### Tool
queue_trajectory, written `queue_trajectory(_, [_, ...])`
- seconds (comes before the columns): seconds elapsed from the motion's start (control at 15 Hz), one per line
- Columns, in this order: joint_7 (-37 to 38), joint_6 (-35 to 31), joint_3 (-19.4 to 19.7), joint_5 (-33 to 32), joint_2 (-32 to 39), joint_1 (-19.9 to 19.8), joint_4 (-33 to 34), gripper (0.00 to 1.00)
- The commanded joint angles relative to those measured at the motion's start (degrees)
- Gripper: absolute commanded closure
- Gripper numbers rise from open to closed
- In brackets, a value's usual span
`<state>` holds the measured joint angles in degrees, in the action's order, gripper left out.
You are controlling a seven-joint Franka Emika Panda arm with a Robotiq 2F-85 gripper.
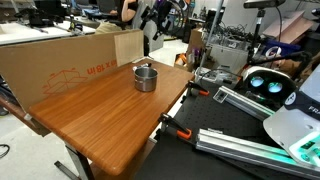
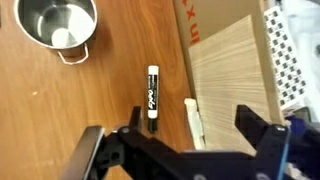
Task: Take the marker out of the pot and set it on the table
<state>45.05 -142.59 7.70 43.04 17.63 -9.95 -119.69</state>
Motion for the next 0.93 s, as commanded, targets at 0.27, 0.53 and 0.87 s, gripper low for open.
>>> queue_trajectory(0.27, [-1.1, 0.3, 0.3, 0.5, -2.0, 0.6, -2.3, 0.0])
queue_trajectory(0.53, [-1.1, 0.3, 0.3, 0.5, -2.0, 0.5, -2.3, 0.0])
queue_trajectory(0.87, [-1.1, 0.3, 0.3, 0.5, -2.0, 0.5, -2.3, 0.0])
